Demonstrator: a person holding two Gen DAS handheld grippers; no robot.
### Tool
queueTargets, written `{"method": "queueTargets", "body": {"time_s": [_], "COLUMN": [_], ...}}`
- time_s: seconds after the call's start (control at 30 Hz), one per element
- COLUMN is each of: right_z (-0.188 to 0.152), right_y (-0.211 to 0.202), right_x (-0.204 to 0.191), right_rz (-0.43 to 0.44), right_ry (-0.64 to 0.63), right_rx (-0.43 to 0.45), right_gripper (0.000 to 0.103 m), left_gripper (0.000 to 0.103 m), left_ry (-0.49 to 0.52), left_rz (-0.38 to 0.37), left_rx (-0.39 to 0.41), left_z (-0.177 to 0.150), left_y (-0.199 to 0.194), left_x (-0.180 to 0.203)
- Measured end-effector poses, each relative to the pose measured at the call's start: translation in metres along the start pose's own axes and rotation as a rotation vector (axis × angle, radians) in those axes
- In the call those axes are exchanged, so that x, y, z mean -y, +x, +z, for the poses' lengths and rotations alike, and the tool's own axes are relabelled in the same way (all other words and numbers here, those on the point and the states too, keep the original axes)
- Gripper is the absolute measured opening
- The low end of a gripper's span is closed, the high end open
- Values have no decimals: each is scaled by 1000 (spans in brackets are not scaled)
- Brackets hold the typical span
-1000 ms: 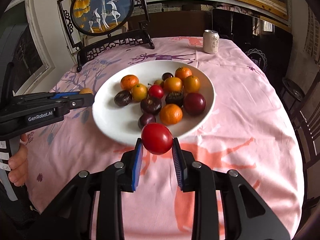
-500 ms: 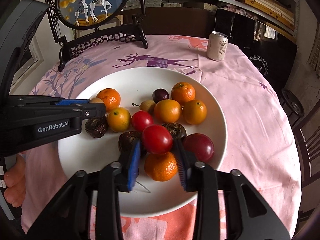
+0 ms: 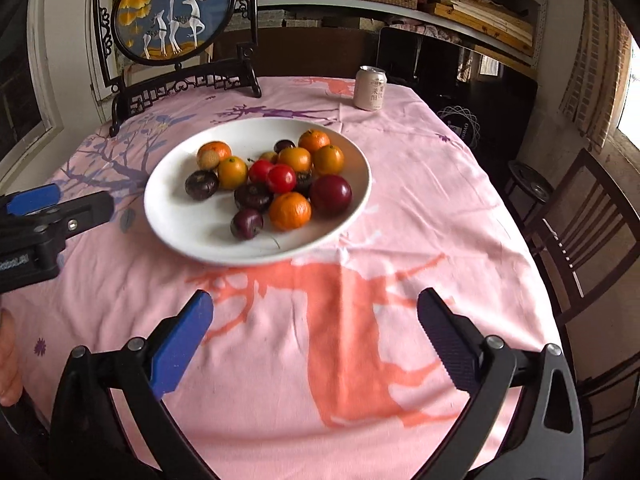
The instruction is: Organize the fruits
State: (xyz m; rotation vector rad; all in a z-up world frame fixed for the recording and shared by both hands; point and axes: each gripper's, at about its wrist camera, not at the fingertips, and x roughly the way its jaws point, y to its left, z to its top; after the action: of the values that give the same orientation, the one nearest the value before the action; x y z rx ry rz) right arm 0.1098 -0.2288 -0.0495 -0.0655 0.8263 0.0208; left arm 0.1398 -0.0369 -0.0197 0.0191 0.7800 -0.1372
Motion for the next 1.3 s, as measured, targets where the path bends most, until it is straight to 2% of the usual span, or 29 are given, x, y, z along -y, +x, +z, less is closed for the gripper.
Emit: {"method": "queueTargets", "body": {"time_s": [0.17, 0.53, 1.3], "right_z": [-16, -23, -24], "right_y": [-8, -35, -42], "right_x": [-5, -11, -12], "right_rz": [14, 21, 44], "right_ry": [13, 28, 34], "right_rx": [-36, 4, 12], "right_gripper": [102, 102, 102], "left_gripper": [99, 99, 99], "left_ry": [-7, 13, 31], "left_rz": [-18, -11, -22], "left_rx": [-1, 50, 29], "left_z": [-26, -36, -35], "left_y": [-25, -53, -48], "left_x": [0, 5, 14]}}
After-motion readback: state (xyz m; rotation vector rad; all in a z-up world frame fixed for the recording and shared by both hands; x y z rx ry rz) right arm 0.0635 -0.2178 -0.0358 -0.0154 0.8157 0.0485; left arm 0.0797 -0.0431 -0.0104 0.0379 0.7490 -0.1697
